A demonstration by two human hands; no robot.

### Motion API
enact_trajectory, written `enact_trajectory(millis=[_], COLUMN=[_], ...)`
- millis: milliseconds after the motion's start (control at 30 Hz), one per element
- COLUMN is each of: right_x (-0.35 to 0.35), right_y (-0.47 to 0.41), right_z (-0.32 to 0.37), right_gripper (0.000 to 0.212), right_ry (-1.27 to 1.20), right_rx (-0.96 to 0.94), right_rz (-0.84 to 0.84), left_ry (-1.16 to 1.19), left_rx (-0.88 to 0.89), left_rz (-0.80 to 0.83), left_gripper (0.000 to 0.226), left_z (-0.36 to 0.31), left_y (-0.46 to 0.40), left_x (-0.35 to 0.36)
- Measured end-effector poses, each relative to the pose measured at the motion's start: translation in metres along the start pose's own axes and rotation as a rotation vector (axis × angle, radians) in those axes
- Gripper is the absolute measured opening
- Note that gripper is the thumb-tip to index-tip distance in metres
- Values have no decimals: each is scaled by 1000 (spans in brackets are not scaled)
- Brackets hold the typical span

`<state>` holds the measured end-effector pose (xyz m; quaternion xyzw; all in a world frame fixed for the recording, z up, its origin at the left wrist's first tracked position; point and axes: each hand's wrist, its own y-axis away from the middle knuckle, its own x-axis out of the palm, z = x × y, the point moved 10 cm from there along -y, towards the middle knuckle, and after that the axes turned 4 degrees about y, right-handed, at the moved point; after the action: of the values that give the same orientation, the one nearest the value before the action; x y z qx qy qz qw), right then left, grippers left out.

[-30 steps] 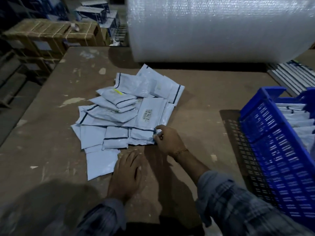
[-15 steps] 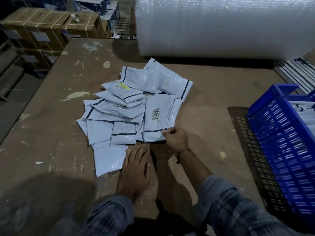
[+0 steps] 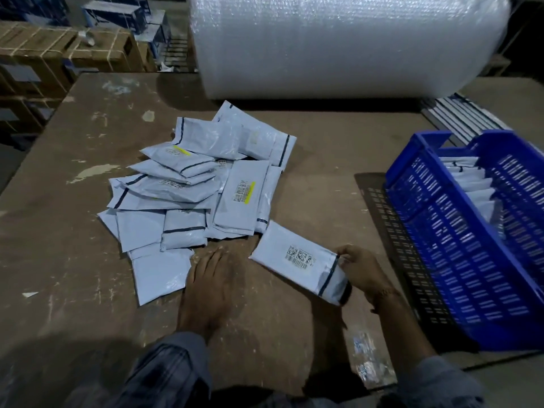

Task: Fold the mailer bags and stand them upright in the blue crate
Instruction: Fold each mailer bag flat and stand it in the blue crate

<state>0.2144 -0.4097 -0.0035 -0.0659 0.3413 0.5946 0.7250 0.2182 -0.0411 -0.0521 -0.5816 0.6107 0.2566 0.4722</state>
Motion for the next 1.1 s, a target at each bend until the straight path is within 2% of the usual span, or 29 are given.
enact_trajectory(millis=[167, 300, 367, 500, 567, 767, 933, 1100], right_x=[-6, 5, 15, 51, 58, 60, 68, 68], right_y=[12, 23, 32, 36, 35, 34, 26, 21], right_z=[-15, -15, -10, -10, -14, -12, -6, -5], right_gripper=[40, 38, 37, 60, 63, 58, 59, 61], right_ry=[214, 411, 475, 670, 740, 764, 814, 809], right_rx=[-119, -193, -240, -306, -311, -357, -445, -368], right_rz=[-114, -289, -333, -223, -201, -170, -119, -130], left_ry=[107, 176, 120, -115, -149, -99, -139, -129], left_rx=[-43, 126, 203, 374, 410, 338, 363, 344], left_rz=[-106, 66, 125, 224, 259, 214, 253, 258], left_gripper=[57, 57, 57, 60, 60, 57, 55, 56], left_z=[-41, -109, -126, -142, -142, -139, -141, -140], left_y=[1, -26, -33, -40, -44, -42, -44, -45], left_x=[-16, 7, 28, 63, 68, 64, 66, 70])
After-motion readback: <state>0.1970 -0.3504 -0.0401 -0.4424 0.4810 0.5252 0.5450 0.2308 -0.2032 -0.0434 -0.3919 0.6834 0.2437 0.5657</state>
